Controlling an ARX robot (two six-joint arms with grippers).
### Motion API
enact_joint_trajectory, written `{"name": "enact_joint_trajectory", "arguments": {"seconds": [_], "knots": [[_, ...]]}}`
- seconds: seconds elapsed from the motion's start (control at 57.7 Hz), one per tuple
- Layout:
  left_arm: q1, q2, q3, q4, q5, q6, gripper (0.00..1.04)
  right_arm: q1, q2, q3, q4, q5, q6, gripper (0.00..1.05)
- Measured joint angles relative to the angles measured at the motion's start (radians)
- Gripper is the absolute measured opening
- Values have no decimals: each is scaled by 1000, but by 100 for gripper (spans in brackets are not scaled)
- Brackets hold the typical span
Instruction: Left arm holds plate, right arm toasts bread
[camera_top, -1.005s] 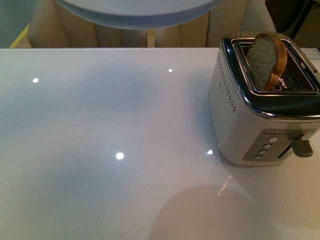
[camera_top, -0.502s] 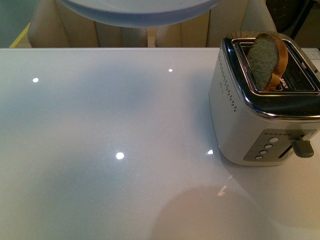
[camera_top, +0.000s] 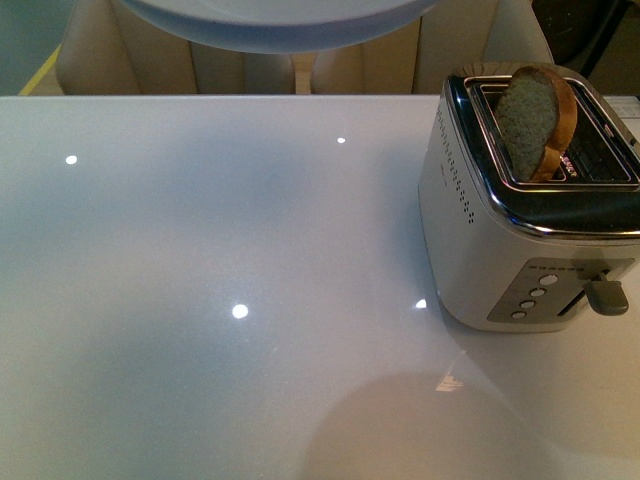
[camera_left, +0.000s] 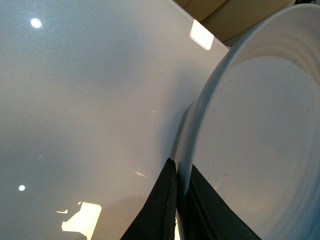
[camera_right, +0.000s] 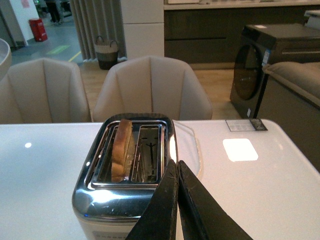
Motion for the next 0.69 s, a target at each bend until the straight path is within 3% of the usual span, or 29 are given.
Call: {"name": "enact_joint_trajectory", "arguments": {"seconds": [0.693], "knots": [[0,0,0,0,0,0,3,0,-221,0,-216,1,0,2]]}}
